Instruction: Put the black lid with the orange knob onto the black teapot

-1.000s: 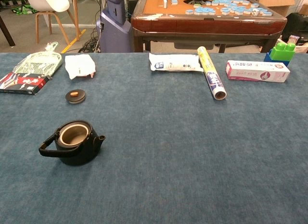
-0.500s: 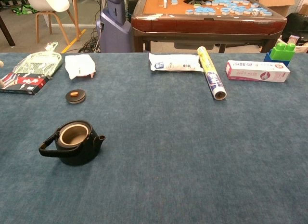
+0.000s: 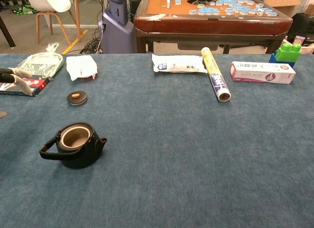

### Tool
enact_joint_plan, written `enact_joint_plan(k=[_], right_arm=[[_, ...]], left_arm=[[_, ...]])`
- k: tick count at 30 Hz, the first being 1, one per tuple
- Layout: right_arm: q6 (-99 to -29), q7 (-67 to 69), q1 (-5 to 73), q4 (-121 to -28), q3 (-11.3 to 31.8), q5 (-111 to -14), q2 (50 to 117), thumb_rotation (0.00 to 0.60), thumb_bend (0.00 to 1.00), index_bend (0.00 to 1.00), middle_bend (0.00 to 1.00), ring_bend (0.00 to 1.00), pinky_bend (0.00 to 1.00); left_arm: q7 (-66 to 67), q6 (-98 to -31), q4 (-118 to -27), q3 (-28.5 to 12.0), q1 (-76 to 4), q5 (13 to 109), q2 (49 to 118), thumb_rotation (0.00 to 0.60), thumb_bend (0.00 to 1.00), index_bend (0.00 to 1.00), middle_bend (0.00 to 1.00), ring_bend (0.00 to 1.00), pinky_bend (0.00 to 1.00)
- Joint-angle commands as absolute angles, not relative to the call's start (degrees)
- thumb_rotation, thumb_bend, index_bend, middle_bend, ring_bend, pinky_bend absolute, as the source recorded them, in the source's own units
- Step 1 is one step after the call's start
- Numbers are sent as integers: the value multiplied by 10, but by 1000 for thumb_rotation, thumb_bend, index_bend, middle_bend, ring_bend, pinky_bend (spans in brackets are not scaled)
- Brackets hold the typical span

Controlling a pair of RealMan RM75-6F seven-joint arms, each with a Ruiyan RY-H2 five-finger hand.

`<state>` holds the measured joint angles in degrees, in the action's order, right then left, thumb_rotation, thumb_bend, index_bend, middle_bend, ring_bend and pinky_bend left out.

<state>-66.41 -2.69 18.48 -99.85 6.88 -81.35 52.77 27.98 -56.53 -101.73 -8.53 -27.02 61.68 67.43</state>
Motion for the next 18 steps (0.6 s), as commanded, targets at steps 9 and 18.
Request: enact_joint_plan(k=[9,18], right_arm=[[-647,-55,204,-1010,78,-790,529,600,248,9,0,0,0],[-635,-78,218,-1013,81,-765,537,600,248,8,0,0,0]], left_arm=[[304,-501,-990,-94,-349,539,679,600,362,182,0,0,0],[296,-467,-937,-97,-402,521,701,600,362,201,0,0,0]])
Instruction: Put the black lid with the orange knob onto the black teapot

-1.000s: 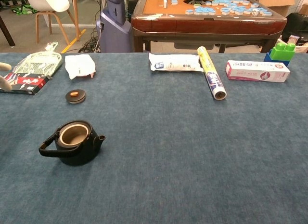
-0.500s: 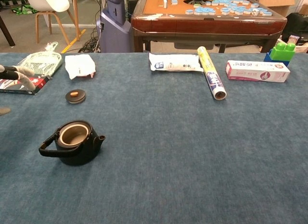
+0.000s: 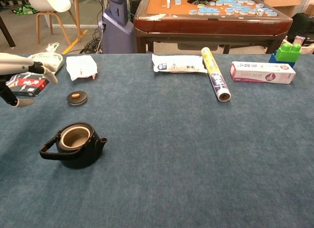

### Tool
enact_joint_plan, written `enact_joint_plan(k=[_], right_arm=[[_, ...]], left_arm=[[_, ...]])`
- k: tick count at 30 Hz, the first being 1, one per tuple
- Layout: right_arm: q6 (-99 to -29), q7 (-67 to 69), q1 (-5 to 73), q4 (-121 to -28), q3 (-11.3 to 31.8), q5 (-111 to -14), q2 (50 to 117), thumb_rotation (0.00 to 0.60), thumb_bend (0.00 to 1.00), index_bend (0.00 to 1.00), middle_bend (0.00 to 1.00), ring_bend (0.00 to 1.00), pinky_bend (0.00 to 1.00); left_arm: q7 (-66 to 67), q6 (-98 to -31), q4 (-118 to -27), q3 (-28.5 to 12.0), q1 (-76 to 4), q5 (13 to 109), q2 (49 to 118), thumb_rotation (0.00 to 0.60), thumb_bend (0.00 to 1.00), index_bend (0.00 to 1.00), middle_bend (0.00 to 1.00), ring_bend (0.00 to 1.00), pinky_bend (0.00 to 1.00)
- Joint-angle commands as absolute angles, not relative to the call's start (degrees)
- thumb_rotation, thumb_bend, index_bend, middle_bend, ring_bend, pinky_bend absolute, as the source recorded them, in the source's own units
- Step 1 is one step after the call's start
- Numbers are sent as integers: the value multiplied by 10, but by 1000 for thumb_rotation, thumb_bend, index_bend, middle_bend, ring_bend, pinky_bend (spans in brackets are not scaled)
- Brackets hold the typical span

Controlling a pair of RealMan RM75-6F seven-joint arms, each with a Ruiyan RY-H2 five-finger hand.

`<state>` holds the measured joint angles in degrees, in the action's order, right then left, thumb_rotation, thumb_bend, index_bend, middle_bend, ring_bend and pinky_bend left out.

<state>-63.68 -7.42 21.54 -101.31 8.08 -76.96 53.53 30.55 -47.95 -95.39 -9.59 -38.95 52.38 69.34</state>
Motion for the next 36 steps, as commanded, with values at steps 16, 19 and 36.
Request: enact_joint_plan(k=[16,19,36], right_arm=[[-626,-111,231,-1012,83,-730,550,600,248,8,0,0,0],[-626,-115,233,-1012,83,-724,551,600,249,8,0,0,0],[-633,-120,230,-1019,78,-716,544,600,252,8,0,0,0]], left_arm=[[200,-371,-807,-104,-472,533,746,600,363,231,0,0,0],[185,-357,-785,-103,-483,536,756,600,362,209,0,0,0],[125,-336,-701,-97,-523,577,822,600,362,147,0,0,0]])
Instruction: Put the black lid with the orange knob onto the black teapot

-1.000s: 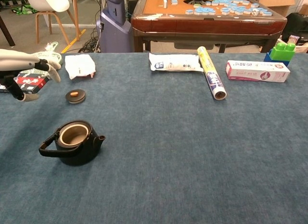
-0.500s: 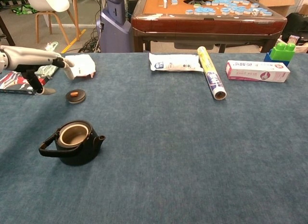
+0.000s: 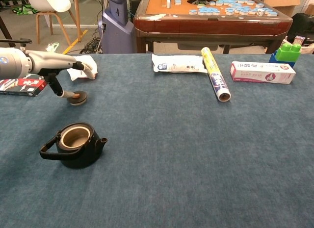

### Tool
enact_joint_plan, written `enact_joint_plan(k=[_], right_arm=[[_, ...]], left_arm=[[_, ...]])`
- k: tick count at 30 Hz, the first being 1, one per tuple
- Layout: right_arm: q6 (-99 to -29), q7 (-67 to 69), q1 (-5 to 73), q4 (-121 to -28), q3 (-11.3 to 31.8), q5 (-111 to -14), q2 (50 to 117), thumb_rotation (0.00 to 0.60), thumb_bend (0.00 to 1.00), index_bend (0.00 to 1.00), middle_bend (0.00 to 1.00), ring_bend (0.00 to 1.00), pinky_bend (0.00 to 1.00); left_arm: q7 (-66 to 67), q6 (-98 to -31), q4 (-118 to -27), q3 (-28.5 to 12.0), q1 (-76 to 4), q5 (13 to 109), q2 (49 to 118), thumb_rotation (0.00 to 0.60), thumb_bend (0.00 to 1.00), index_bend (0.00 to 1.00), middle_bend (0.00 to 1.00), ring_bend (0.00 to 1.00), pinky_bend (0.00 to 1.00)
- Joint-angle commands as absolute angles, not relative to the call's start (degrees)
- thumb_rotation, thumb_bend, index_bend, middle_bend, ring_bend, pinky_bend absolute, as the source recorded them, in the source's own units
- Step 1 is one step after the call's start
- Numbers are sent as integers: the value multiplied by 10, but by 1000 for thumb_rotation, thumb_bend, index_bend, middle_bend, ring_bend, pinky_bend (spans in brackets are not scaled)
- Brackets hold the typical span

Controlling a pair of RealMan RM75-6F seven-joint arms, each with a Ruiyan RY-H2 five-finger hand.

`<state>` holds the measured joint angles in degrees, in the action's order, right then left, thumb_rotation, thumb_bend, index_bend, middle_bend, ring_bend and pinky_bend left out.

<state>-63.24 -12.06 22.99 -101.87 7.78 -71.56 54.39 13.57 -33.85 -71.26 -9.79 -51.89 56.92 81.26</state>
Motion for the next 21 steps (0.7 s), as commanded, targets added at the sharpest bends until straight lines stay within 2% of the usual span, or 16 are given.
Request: enact_joint_plan(k=[1,21], right_arm=[[-633,-120,230,-1018,77,-716,543,600,252,8,0,0,0],[-629,-135,234,-1022,74,-703,541,600,252,8,0,0,0]], left_arm=[[121,-335,-695,-97,-525,580,826,600,362,149,0,0,0],[15,-283,-563,-90,-548,650,879,600,362,165,0,0,0]])
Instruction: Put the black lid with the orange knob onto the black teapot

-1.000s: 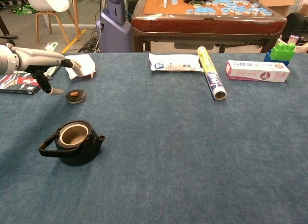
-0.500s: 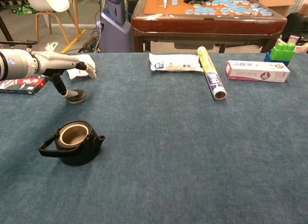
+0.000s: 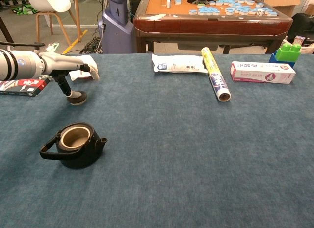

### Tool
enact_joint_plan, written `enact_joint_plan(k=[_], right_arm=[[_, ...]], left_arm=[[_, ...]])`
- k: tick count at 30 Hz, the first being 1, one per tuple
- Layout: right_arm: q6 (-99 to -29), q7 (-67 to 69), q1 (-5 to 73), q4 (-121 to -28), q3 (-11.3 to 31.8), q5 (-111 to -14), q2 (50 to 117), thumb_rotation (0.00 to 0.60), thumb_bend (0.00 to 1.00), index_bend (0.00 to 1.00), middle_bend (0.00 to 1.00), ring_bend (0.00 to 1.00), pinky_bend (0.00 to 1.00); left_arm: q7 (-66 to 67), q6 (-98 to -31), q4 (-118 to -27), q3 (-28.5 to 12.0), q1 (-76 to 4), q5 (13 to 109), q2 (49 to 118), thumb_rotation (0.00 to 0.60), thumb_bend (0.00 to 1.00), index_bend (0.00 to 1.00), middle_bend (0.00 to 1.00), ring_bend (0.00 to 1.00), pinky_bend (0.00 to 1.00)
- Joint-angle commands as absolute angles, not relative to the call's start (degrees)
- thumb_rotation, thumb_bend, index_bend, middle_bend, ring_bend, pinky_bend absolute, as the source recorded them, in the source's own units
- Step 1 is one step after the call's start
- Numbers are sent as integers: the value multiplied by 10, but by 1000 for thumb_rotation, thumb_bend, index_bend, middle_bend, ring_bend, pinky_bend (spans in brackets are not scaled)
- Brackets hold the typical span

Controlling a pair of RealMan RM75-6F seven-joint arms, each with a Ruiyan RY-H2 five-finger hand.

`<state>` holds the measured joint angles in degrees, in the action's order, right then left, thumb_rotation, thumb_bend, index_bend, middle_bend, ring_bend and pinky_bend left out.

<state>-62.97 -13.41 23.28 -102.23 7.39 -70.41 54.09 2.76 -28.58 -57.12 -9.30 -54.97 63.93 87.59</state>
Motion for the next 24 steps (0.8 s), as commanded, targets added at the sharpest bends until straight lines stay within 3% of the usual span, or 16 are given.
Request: enact_joint_plan(k=[1,24], right_arm=[[-628,-135,234,-1022,74,-703,542,600,252,8,0,0,0],[-618,-126,238,-1009,67,-704,552,600,253,9,0,0,0]], left_arm=[[10,-283,-561,-89,-547,653,879,600,362,165,0,0,0],[-53,-286,-517,-72,-536,705,896,600,362,167,0,0,0]])
